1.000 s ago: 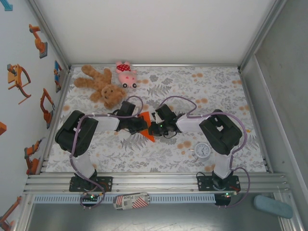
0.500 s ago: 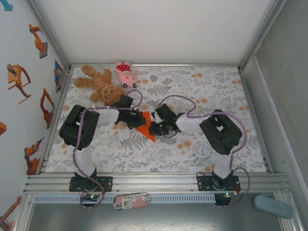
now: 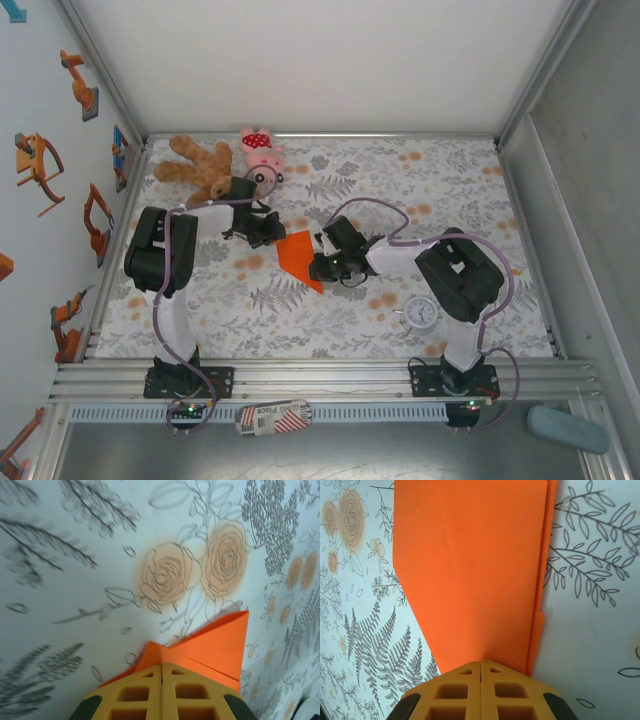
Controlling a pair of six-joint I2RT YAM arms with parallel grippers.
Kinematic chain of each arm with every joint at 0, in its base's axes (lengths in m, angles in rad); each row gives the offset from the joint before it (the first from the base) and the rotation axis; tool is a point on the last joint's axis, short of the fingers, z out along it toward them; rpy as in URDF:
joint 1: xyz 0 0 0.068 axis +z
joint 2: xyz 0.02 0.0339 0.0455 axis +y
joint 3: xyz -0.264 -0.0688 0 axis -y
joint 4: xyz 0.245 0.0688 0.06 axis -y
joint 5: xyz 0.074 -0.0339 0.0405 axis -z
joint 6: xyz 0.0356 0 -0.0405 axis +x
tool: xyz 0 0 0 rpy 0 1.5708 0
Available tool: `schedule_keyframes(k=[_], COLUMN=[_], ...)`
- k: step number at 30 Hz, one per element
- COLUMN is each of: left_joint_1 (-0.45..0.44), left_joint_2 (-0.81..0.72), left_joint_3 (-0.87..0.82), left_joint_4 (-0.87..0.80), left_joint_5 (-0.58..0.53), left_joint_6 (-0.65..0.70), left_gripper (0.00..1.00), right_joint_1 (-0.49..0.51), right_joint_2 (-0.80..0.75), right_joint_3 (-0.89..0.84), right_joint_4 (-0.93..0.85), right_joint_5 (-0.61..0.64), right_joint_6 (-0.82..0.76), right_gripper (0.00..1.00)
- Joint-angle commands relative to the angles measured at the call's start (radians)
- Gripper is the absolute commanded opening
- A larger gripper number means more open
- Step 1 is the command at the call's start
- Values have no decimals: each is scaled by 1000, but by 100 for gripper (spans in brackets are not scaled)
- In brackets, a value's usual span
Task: Fold a paper plane with a square sheet of paper (pick it up from the middle)
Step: Fourth fold the wing at the center of the table.
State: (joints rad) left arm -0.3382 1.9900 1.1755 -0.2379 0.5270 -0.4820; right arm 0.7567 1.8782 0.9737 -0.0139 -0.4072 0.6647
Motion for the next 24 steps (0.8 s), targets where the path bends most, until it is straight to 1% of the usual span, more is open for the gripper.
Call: schedule_keyframes(k=[1, 6, 8, 9, 12, 14, 16, 18, 20, 24], left_joint_1=[50, 50, 47, 39, 9, -21, -59, -108, -158, -208], left_joint_2=[27, -51, -99, -126, -212, -268, -307, -322, -304, -237], left_joint_3=[18, 27, 27, 25, -8, -56, -108, -162, -195, -212], left_joint_4=[-20, -26, -19, -20, -17, 7, 59, 131, 198, 241], left_joint_5=[-188, -202, -180, -179, -220, -248, -247, -230, -210, -202], left_joint_6=[65, 63, 46, 42, 26, -3, -49, -97, -141, -178], left_gripper=[3, 3, 3, 3, 3, 3, 3, 3, 3, 3], right_joint_1=[6, 6, 7, 6, 7, 6, 6, 6, 7, 6], right_joint_2=[39, 28, 27, 28, 24, 21, 21, 20, 20, 19], right_joint_3=[-74, -76, -75, -73, -68, -64, -60, -57, -50, -36], right_joint_4=[-232, -219, -210, -209, -208, -208, -210, -217, -224, -240], right_joint_5=[89, 83, 76, 74, 73, 70, 64, 59, 56, 49], right_joint_6=[1, 10, 16, 16, 16, 16, 16, 16, 13, 2], right_gripper=[0, 0, 0, 0, 0, 0, 0, 0, 0, 0])
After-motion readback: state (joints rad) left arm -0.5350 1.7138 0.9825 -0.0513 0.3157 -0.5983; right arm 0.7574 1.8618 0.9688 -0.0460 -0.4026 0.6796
